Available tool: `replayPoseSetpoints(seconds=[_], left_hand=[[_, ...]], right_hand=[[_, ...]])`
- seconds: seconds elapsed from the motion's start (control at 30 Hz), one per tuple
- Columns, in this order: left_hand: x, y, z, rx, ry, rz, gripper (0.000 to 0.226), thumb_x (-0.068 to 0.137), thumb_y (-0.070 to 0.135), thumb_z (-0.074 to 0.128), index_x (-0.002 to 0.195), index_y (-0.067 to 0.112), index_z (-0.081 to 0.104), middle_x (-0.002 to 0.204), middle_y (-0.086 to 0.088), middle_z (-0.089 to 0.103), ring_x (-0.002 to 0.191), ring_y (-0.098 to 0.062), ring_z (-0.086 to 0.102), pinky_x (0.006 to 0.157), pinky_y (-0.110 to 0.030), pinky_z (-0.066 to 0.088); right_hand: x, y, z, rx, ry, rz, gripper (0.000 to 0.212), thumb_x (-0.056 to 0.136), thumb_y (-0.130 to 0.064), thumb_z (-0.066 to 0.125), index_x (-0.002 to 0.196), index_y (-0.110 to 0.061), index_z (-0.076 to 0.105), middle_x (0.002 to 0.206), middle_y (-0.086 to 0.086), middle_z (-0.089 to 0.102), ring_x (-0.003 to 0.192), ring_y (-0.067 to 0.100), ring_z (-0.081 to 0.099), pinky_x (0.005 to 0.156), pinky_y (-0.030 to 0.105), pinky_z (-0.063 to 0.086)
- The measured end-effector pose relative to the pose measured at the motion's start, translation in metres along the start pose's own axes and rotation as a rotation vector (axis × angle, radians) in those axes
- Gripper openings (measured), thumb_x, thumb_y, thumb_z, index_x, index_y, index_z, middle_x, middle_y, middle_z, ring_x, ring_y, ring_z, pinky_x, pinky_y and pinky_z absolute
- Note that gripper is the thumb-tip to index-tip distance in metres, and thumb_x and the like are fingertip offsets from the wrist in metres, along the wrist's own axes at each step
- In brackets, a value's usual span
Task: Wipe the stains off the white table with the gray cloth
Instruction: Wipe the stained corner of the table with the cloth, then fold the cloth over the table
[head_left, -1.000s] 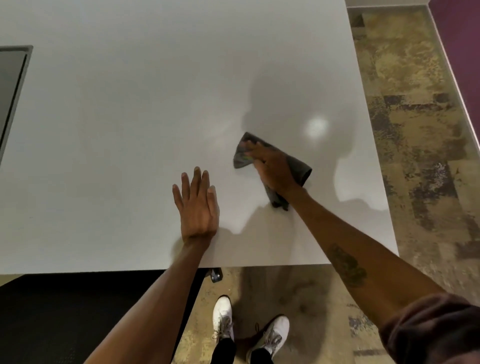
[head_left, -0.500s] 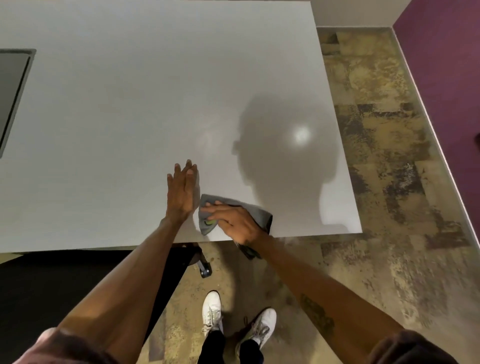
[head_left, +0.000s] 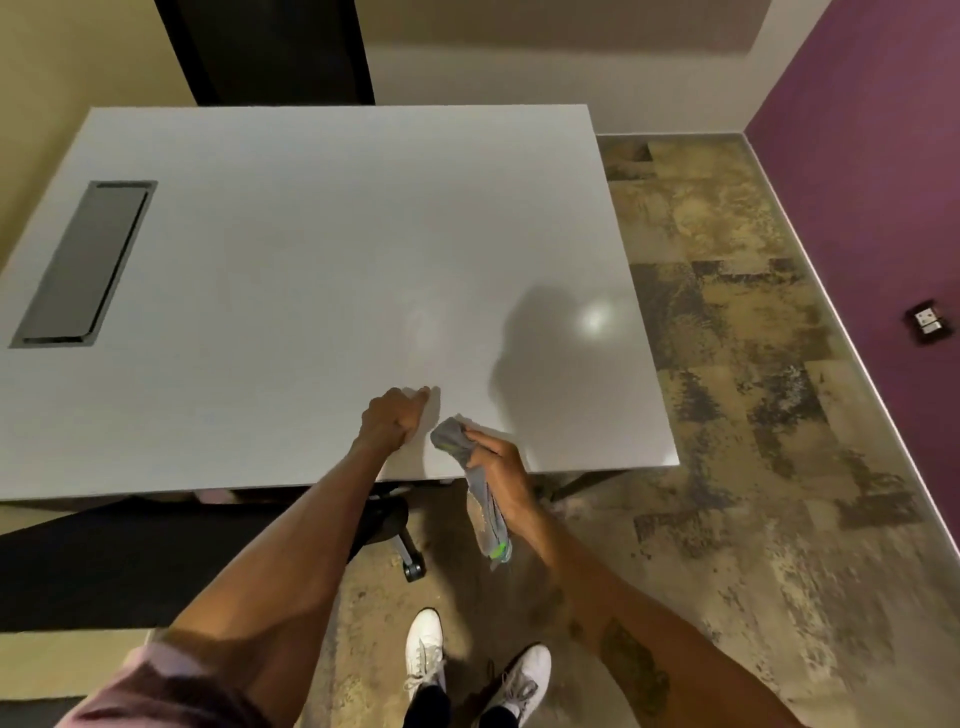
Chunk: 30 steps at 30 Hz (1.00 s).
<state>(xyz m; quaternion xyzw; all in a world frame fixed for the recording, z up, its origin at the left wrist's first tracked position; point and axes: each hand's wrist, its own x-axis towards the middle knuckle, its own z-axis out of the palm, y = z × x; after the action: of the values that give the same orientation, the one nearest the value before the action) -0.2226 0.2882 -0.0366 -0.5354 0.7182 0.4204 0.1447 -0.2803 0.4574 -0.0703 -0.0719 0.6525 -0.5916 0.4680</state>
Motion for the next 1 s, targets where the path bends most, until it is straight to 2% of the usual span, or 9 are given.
replayPoseSetpoints(seconds=[0.1, 0.2, 0.27, 0.33, 0.43, 0.53, 0.67, 0.83, 1.0], left_hand=[[-0.024, 0.007, -0.003, -0.196, -0.105, -0.086, 0.062, 0.097, 0.062, 0.052, 0.092, 0.003, 0.069, 0.093, -0.013, 0.071, 0.078, -0.032, 0.070, 0.072, -0.036, 0.062], [-0.050, 0.020, -0.009, -0.279, -0.149, -0.067, 0.062, 0.095, 0.063, 0.055, 0.087, 0.003, 0.068, 0.086, -0.013, 0.070, 0.073, -0.028, 0.066, 0.062, -0.029, 0.056], [-0.064, 0.029, -0.015, -0.280, -0.114, -0.015, 0.064, 0.097, 0.062, 0.051, 0.088, 0.002, 0.070, 0.086, -0.014, 0.071, 0.077, -0.030, 0.067, 0.069, -0.033, 0.057], [-0.077, 0.035, -0.022, -0.240, -0.047, 0.036, 0.063, 0.100, 0.059, 0.049, 0.092, 0.000, 0.072, 0.088, -0.013, 0.074, 0.079, -0.031, 0.070, 0.080, -0.037, 0.060], [-0.094, 0.036, -0.036, -0.184, 0.034, 0.075, 0.056, 0.102, 0.051, 0.051, 0.101, -0.001, 0.074, 0.095, -0.014, 0.078, 0.087, -0.032, 0.077, 0.087, -0.040, 0.063], [-0.106, 0.031, -0.050, -0.152, 0.077, 0.086, 0.050, 0.102, 0.044, 0.053, 0.104, -0.001, 0.074, 0.100, -0.014, 0.079, 0.090, -0.032, 0.077, 0.087, -0.041, 0.064], [-0.120, 0.015, -0.067, -0.101, 0.135, 0.107, 0.042, 0.103, 0.038, 0.054, 0.105, 0.000, 0.074, 0.098, -0.012, 0.079, 0.089, -0.030, 0.078, 0.087, -0.041, 0.064], [-0.126, -0.010, -0.092, -0.046, 0.225, 0.136, 0.035, 0.102, 0.033, 0.053, 0.102, 0.004, 0.073, 0.095, -0.009, 0.079, 0.087, -0.029, 0.078, 0.092, -0.044, 0.062], [-0.128, -0.040, -0.120, 0.086, 0.341, 0.201, 0.029, 0.098, 0.036, 0.052, 0.107, 0.015, 0.069, 0.105, -0.009, 0.074, 0.097, -0.030, 0.069, 0.089, -0.041, 0.057]], right_hand=[[-0.013, -0.020, -0.007, -0.029, 0.012, -0.062, 0.047, 0.090, 0.006, 0.045, 0.134, -0.005, 0.058, 0.131, 0.014, 0.062, 0.115, 0.026, 0.061, 0.100, 0.035, 0.048], [-0.031, -0.039, -0.011, -0.009, 0.036, -0.103, 0.038, 0.090, 0.003, 0.048, 0.120, -0.014, 0.063, 0.119, 0.013, 0.064, 0.096, 0.017, 0.064, 0.077, 0.018, 0.052], [-0.042, -0.052, -0.011, 0.002, 0.076, -0.090, 0.033, 0.089, 0.002, 0.050, 0.107, -0.022, 0.063, 0.112, 0.008, 0.062, 0.087, 0.008, 0.065, 0.067, 0.010, 0.051], [-0.051, -0.064, -0.010, 0.022, 0.085, -0.086, 0.029, 0.092, -0.001, 0.049, 0.103, -0.022, 0.064, 0.111, 0.007, 0.063, 0.090, 0.009, 0.065, 0.074, 0.015, 0.049], [-0.063, -0.080, -0.005, 0.075, 0.046, -0.127, 0.027, 0.096, -0.005, 0.048, 0.106, -0.020, 0.068, 0.105, 0.005, 0.067, 0.093, 0.018, 0.062, 0.082, 0.027, 0.047], [-0.073, -0.094, 0.007, 0.133, 0.045, -0.131, 0.024, 0.096, -0.006, 0.053, 0.113, -0.015, 0.068, 0.098, 0.003, 0.068, 0.084, 0.013, 0.064, 0.075, 0.022, 0.050], [-0.079, -0.107, 0.032, -0.091, 0.046, -0.196, 0.022, 0.098, -0.015, 0.051, 0.116, -0.018, 0.063, 0.096, -0.003, 0.066, 0.089, 0.015, 0.061, 0.072, 0.022, 0.047], [-0.073, -0.121, 0.073, -0.341, 0.077, -0.265, 0.027, 0.096, -0.015, 0.050, 0.119, -0.012, 0.063, 0.113, 0.012, 0.062, 0.101, 0.027, 0.060, 0.081, 0.035, 0.046], [-0.061, -0.138, 0.121, -0.514, 0.191, -0.292, 0.017, 0.088, -0.014, 0.052, 0.091, -0.012, 0.068, 0.095, 0.014, 0.067, 0.090, 0.032, 0.061, 0.076, 0.039, 0.048]])
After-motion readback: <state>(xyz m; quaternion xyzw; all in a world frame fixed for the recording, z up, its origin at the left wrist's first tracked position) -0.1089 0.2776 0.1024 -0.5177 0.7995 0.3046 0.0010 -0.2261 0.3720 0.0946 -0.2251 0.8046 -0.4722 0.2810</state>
